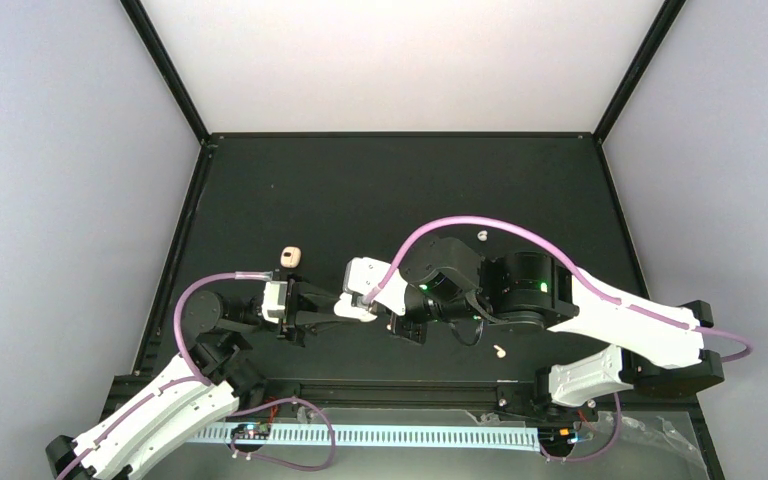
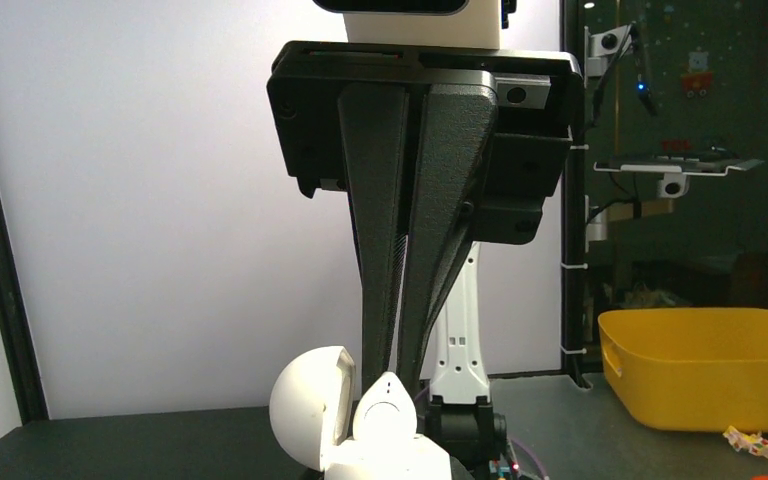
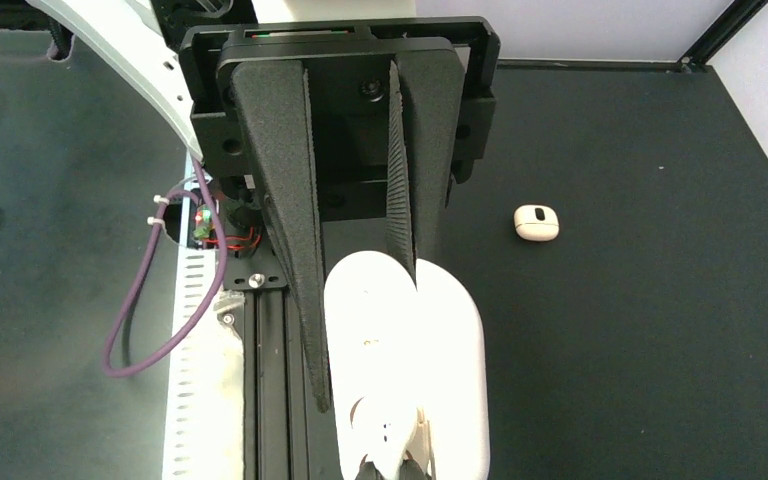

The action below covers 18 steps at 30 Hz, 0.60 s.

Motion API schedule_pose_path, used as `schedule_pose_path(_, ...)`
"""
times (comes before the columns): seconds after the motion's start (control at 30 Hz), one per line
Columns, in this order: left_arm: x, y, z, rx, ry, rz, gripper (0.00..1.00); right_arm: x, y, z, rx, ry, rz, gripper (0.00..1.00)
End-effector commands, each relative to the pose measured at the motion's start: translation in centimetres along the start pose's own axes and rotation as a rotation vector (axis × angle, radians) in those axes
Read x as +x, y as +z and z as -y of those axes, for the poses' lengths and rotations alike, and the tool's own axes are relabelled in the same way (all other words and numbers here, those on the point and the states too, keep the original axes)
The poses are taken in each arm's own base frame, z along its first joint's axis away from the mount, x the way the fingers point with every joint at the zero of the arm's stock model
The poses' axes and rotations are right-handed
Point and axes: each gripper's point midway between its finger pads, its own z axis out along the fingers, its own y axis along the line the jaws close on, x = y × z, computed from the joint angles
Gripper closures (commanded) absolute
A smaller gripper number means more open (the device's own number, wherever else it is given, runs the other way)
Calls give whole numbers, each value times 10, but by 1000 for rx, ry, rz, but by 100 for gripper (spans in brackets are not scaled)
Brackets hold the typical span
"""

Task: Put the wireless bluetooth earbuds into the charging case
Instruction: Adjust the earbud with the charging case.

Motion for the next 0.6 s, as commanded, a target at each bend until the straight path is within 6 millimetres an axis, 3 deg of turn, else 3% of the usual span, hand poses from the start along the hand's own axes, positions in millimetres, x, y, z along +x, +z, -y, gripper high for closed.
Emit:
schedule_pose_path(0.0,-20,0,9,36,48,55,98,4,5,-7,-37,-20,-35,99)
schedule_pose_path(0.3,-19,1,10,41,45,52,98,3,7,-3,-14,-14,-33,99)
schedule_pose_path(0.57,-13,0,8,33,34,37,99,-4,-8,9,52,17,15,89)
